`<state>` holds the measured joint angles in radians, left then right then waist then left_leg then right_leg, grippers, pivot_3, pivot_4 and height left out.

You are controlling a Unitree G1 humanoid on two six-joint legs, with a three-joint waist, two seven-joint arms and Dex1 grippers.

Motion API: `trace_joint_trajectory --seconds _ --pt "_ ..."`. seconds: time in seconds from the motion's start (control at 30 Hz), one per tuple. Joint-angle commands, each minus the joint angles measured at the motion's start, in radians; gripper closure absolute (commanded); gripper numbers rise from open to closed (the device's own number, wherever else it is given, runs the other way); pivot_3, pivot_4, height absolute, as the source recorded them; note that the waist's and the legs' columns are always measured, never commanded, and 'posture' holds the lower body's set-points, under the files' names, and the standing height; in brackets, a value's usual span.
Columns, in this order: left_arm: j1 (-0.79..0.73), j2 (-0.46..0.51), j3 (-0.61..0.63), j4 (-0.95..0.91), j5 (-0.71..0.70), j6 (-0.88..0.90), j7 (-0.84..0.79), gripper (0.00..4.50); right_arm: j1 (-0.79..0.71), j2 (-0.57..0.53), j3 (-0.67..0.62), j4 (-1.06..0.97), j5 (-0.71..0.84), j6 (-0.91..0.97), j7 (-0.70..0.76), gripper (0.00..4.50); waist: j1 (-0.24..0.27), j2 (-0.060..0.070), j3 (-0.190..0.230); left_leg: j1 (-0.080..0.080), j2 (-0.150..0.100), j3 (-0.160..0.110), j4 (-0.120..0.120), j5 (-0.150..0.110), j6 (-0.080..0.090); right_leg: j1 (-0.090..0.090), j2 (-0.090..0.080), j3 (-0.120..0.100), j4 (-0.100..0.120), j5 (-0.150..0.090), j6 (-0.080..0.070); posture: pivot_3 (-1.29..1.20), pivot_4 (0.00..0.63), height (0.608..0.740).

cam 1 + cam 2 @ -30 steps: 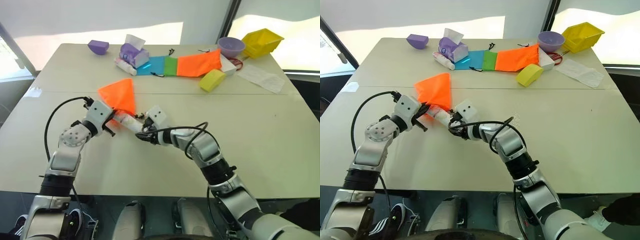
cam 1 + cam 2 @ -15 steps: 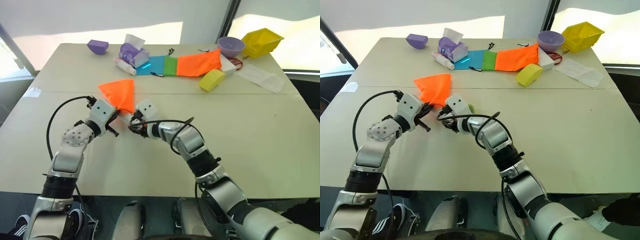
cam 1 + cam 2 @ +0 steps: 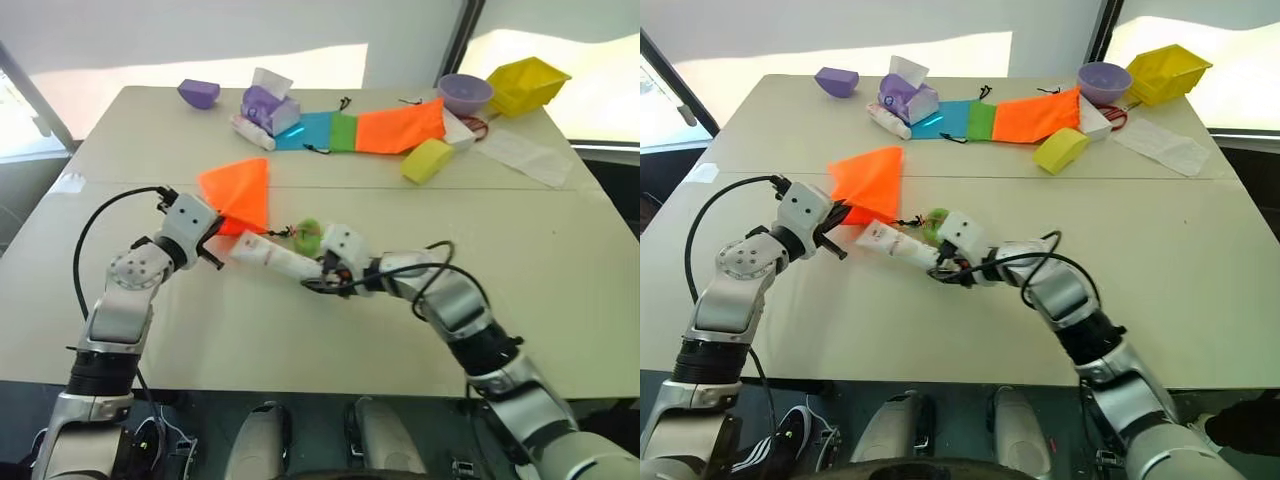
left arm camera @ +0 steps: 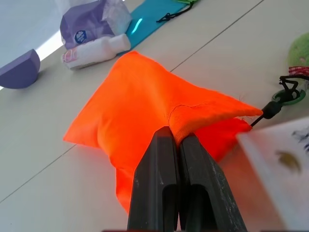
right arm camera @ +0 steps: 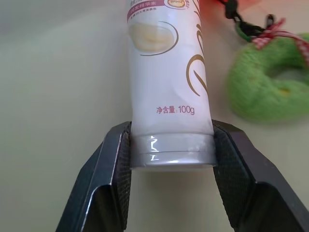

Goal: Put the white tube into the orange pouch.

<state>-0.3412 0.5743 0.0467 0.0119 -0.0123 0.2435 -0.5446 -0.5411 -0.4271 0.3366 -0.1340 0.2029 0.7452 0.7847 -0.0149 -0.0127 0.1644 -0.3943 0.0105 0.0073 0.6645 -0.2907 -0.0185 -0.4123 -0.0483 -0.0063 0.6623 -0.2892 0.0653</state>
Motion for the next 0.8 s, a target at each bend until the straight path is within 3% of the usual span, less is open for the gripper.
trace_joint_trajectory --seconds 0.03,0.17,0.27,0.43,0.6,0.73,0.8 --pt "0.030 0.013 0.030 -0.002 -0.014 -0.040 -0.005 4.50 0.028 -0.035 -0.161 -0.103 0.087 -0.030 0.020 2.69 -0.004 0.000 0.000 0.000 0.000 0.000 0.000 0.000 0.000 0.000 0.000 0.000 0.000 0.000 0.000 0.00 0.150 0.740" --pt "0.078 0.014 0.046 -0.013 -0.037 -0.071 -0.018 4.50 0.112 -0.184 -0.232 -0.064 0.016 -0.124 0.017 2.69 0.003 0.000 0.000 0.001 0.001 0.000 0.000 0.000 0.000 0.001 0.000 0.000 0.000 0.000 0.000 0.00 0.150 0.740" --pt "0.097 0.007 0.074 0.010 -0.059 -0.097 -0.011 4.50 0.164 -0.254 -0.190 -0.004 -0.058 -0.239 0.033 2.69 0.003 -0.001 0.000 0.001 0.000 0.000 0.000 0.000 0.000 0.002 -0.001 0.000 -0.003 0.000 0.000 0.00 0.150 0.740" --pt "0.084 -0.005 0.073 0.063 -0.077 -0.153 -0.022 4.50 0.143 -0.179 -0.151 0.049 -0.084 -0.257 -0.007 0.20 -0.006 0.000 0.001 0.002 0.001 0.000 -0.001 0.000 0.000 0.002 0.000 0.000 -0.001 0.000 -0.001 0.00 0.150 0.740" --pt "0.088 -0.004 0.058 0.054 -0.077 -0.168 -0.038 4.50 0.103 -0.164 -0.191 -0.025 -0.068 -0.292 -0.020 0.09 0.003 0.000 0.001 0.002 0.001 0.000 0.000 0.000 0.000 0.002 0.000 0.000 -0.001 0.000 -0.001 0.00 0.150 0.740" --pt "0.081 -0.011 0.057 0.050 -0.078 -0.161 -0.035 4.50 -0.017 0.002 -0.142 -0.043 -0.013 -0.265 -0.044 0.09 -0.010 0.000 0.001 0.002 0.001 0.000 0.000 0.000 0.000 0.002 0.000 0.000 -0.002 0.000 -0.001 0.00 0.150 0.740" --pt "0.073 -0.016 0.052 0.048 -0.075 -0.160 -0.033 4.50 -0.061 0.082 -0.031 0.031 -0.117 -0.369 -0.076 0.09 -0.007 0.000 0.001 0.003 0.002 0.000 -0.001 0.000 0.000 0.001 0.001 0.000 0.000 0.000 -0.001 0.00 0.150 0.740"
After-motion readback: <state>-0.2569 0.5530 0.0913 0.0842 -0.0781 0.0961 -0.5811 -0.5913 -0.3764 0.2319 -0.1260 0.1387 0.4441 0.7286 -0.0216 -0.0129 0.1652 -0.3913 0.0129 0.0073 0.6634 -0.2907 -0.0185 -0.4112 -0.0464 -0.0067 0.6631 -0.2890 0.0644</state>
